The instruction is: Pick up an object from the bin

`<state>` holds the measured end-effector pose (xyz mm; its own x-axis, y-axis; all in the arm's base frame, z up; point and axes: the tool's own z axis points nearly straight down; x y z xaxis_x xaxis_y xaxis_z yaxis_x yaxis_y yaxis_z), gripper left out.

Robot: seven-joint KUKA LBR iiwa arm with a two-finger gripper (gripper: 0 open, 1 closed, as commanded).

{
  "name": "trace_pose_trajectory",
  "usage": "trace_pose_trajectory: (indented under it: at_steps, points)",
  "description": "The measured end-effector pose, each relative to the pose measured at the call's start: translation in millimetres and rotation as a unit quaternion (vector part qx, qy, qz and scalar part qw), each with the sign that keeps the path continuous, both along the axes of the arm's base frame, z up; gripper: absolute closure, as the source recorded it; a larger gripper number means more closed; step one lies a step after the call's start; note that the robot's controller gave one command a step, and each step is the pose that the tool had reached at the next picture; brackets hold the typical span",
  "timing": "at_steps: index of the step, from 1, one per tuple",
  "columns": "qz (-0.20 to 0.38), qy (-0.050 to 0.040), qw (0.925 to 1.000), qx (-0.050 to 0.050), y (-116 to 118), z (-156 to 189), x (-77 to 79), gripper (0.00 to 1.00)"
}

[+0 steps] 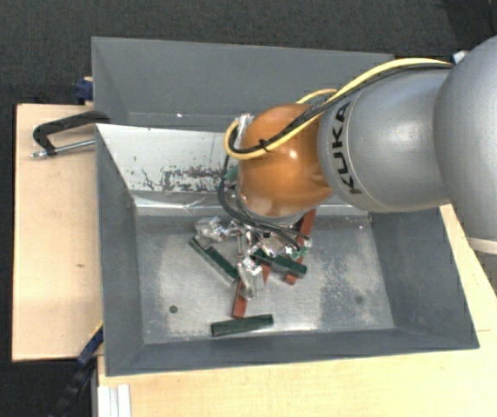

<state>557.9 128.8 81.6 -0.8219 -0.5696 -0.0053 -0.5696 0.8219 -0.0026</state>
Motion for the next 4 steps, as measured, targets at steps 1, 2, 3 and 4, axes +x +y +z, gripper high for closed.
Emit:
trace_pose_trajectory:
  at_steps: [1,2,3,4]
  points:
    - [0.062,-0.0004,0.9981,0.002,50,0,-0.5,0.00]
    - [0.162,-0.0007,0.9869,0.002,37,-5,9.0,0.00]
    - [0.269,-0.0008,0.9633,0.001,0,1,30.0,0.00]
    - [0.332,0.0008,0.9433,0.000,-16,-5,27.4,0.00]
